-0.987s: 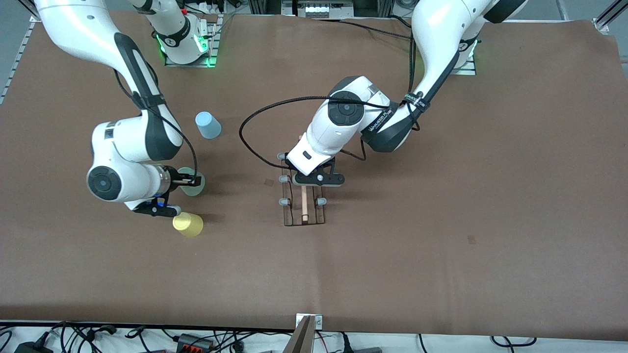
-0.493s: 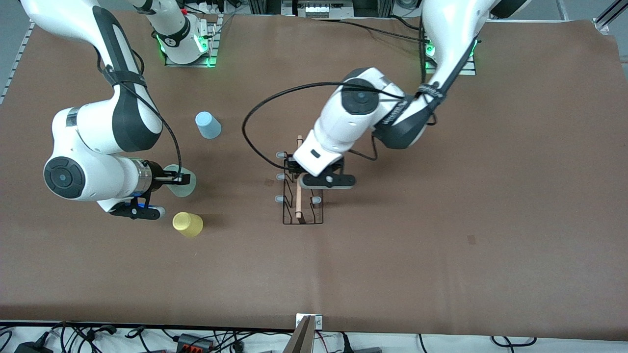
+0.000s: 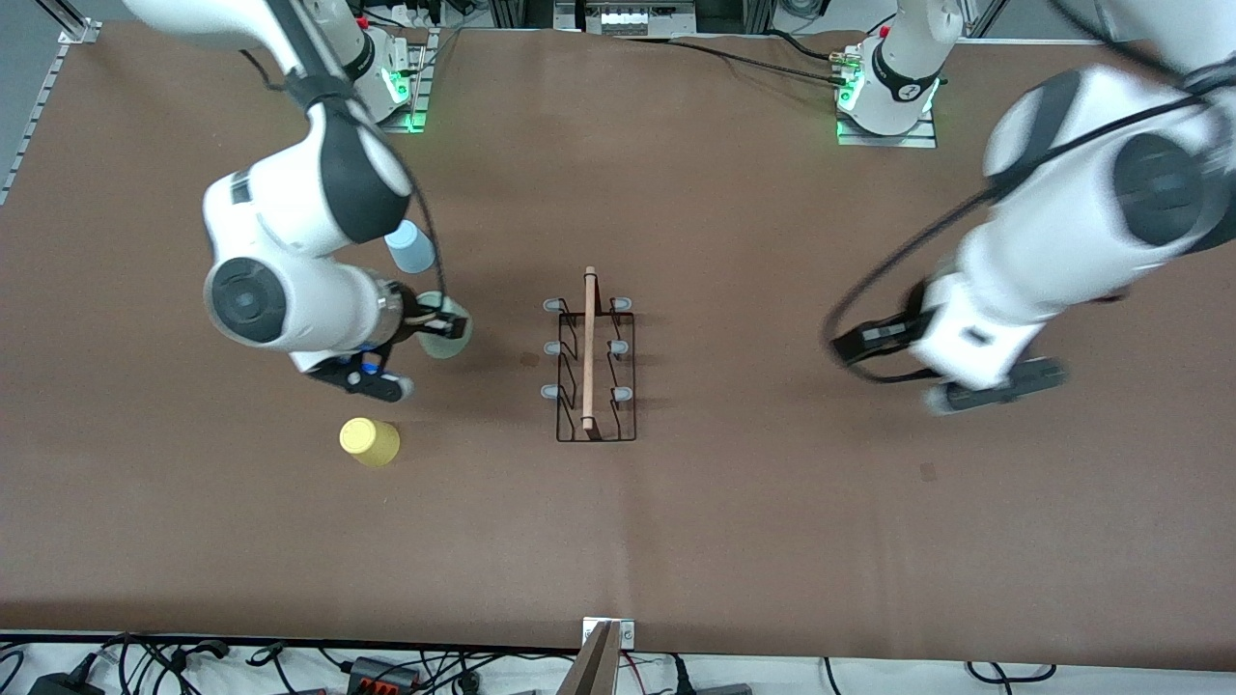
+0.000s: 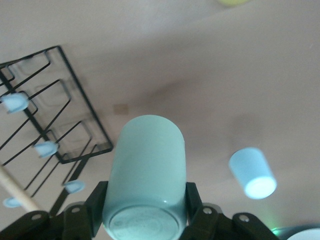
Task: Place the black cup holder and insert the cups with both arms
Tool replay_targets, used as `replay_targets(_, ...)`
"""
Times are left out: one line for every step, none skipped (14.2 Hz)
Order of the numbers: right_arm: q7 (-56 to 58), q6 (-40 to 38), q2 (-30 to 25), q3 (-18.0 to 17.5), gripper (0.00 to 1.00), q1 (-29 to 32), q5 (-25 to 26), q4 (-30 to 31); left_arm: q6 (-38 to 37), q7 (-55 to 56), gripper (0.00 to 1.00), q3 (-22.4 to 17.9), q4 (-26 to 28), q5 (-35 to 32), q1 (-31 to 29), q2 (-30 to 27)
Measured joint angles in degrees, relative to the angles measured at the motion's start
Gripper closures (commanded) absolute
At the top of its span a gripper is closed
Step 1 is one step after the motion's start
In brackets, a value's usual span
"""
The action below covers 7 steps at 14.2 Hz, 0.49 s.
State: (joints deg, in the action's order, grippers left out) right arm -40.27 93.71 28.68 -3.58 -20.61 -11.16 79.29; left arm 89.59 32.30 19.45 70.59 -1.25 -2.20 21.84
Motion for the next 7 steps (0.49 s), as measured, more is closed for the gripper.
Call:
replay_targets(-3.41, 0.03, -0.02, -0.05, 0.72, -1.96, -0.63, -0.35, -3.42, -2.99, 0.00, 0.00, 0.00, 0.01, -3.19, -2.22)
replay_targets(-6.70, 0.10, -0.02, -0.06, 0.72, -3.74, -1.93, -0.63, -5.84, -7.08, 0.00, 0.01, 0.04, 0.01, -6.39, -3.99)
replay_targets(-9.42, 0.21, -0.03, -0.07, 0.72, -5.11, -3.18, -0.73, -7.18, -11.65, 0.00, -0.03, 0.16, 0.01, -9.22, -5.04)
replay_targets(-11.19, 0.26, 0.04, -0.06, 0.72, -6.03, -4.42, -0.73, -7.72, -15.47, 0.00, -0.05, 0.39, 0.01, -11.45, -5.46)
replay_targets(-11.98, 0.26, 0.28, -0.05, 0.72, -6.54, -5.56, -0.72, -7.75, -18.42, 0.00, -0.03, 0.76, 0.01, -13.19, -5.44)
replay_targets(-12.27, 0.26, 0.69, -0.05, 0.72, -6.66, -6.71, -0.70, -7.75, -20.49, 0.00, -0.02, 1.30, 0.01, -14.34, -5.36)
replay_targets(-12.37, 0.26, 1.21, 0.02, 0.72, -6.64, -7.94, -0.69, -7.74, -21.71, 0.00, -0.01, 1.84, 0.01, -15.00, -5.28)
